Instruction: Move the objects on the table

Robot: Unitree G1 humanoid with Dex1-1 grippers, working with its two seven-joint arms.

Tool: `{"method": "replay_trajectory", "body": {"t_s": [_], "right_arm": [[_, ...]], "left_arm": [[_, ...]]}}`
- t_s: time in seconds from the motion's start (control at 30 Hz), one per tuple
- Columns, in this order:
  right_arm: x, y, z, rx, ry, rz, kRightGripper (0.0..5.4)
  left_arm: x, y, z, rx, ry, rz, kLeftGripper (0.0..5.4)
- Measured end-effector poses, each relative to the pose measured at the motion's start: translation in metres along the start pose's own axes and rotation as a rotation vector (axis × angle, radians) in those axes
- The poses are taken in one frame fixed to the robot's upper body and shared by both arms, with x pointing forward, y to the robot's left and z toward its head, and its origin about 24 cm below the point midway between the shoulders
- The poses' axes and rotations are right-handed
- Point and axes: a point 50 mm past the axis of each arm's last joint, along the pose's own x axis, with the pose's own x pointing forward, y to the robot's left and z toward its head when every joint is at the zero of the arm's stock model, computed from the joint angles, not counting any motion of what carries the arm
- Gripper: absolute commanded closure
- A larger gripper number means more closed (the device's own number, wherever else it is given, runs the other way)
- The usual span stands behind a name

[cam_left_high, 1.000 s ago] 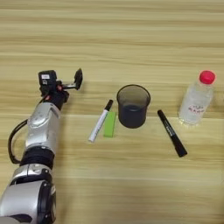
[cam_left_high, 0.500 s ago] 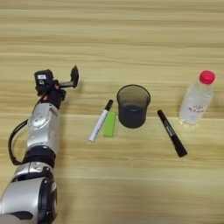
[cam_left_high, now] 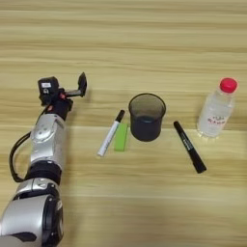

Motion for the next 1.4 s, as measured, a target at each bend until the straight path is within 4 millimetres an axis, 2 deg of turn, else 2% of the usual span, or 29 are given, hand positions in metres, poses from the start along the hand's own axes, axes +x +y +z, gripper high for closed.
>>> {"method": "replay_trajectory", "body": {"t_s": [0.27, 0.7, 1.1, 1.4], "right_arm": [[-0.008, 0.026, -0.002, 0.042, 0.016, 0.199, 0.0], [-0.021, 0.054, -0.009, 0.056, 0.065, 0.414, 0.0], [-0.029, 0.055, -0.03, 0.008, 0.177, 0.42, 0.0], [-0.027, 0.064, -0.044, 0.057, 0.222, 0.412, 0.0]], "left_arm": [[0.0, 0.0, 0.002, 0.01, -0.016, -0.002, 0.03], [0.0, 0.0, 0.002, 0.012, -0.022, -0.002, 0.03], [0.0, 0.0, 0.001, 0.011, -0.017, -0.001, 0.03], [0.0, 0.0, 0.001, 0.011, -0.015, -0.002, 0.03]]}}
